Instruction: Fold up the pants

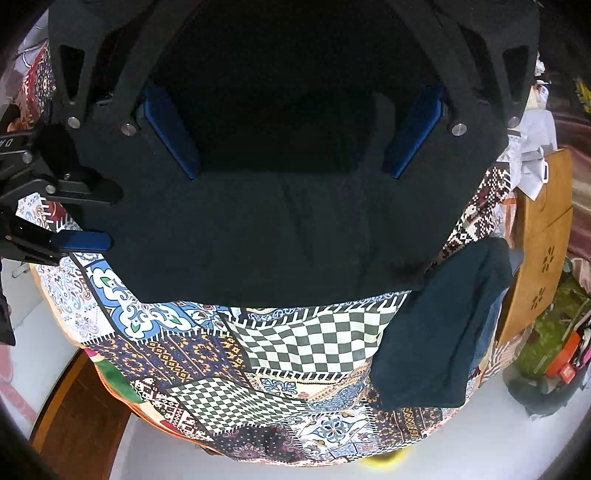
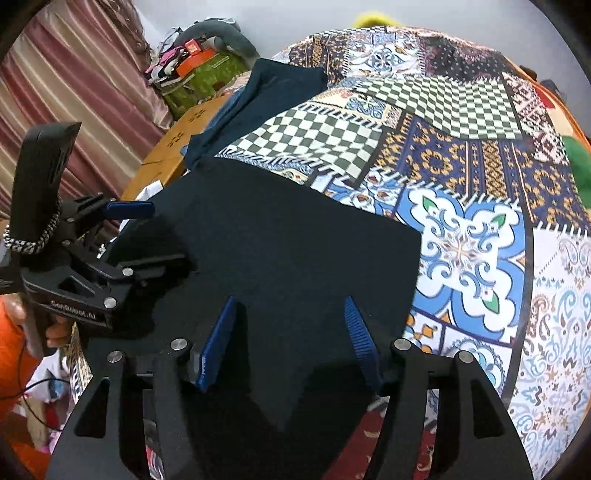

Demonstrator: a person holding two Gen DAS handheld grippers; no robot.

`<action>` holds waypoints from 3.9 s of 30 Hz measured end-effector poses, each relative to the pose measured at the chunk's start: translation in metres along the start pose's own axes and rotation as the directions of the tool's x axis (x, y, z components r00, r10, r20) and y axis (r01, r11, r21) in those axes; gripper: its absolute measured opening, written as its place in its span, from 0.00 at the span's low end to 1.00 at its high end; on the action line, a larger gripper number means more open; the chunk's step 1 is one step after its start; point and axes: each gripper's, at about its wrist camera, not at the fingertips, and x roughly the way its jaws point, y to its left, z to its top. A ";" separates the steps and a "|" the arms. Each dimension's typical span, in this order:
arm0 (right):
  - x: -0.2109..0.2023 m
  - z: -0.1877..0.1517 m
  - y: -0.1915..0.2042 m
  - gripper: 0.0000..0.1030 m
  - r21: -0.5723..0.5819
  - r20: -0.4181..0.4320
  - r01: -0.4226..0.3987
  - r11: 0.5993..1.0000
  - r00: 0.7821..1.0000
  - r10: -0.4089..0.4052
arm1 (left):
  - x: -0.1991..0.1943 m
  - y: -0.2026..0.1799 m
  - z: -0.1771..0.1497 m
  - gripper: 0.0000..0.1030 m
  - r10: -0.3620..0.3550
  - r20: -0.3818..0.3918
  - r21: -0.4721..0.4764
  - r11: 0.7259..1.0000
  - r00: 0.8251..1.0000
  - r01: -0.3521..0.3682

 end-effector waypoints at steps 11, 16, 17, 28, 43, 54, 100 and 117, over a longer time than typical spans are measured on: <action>-0.026 -0.036 -0.004 0.61 0.001 0.013 0.066 0.998 0.998 -0.066 | -0.028 0.017 -0.036 1.00 0.038 0.071 -0.049 0.998 0.997 -0.035; -0.037 -0.053 -0.003 0.61 0.012 0.019 0.107 0.994 0.994 -0.107 | -0.039 0.027 -0.054 1.00 0.033 0.098 -0.089 0.996 0.995 -0.024; -0.039 -0.056 -0.001 0.61 0.008 0.023 0.121 0.993 0.992 -0.121 | -0.042 0.028 -0.057 1.00 0.030 0.103 -0.101 0.995 0.994 -0.020; -0.073 -0.045 0.026 0.62 -0.042 0.151 0.245 0.969 0.960 -0.236 | -0.109 0.051 -0.087 1.00 0.150 0.279 -0.203 0.975 0.949 -0.095; -0.066 -0.006 0.119 0.62 -0.244 0.283 0.223 0.944 0.947 -0.150 | -0.130 0.164 -0.172 1.00 0.159 0.256 -0.559 0.829 0.953 0.011; 0.007 -0.017 0.154 0.62 -0.357 0.123 0.187 0.915 0.981 -0.153 | -0.072 0.193 -0.231 1.00 -0.142 0.200 -0.714 0.656 0.969 0.243; -0.069 -0.054 0.053 0.66 0.001 0.200 0.210 0.978 0.958 -0.206 | -0.195 0.066 -0.038 0.13 0.036 0.575 -0.269 0.952 0.817 0.147; -0.039 -0.079 0.010 0.65 0.127 0.123 0.127 0.984 0.982 -0.142 | -0.088 -0.112 0.020 0.13 -0.317 0.250 0.037 0.947 0.915 0.318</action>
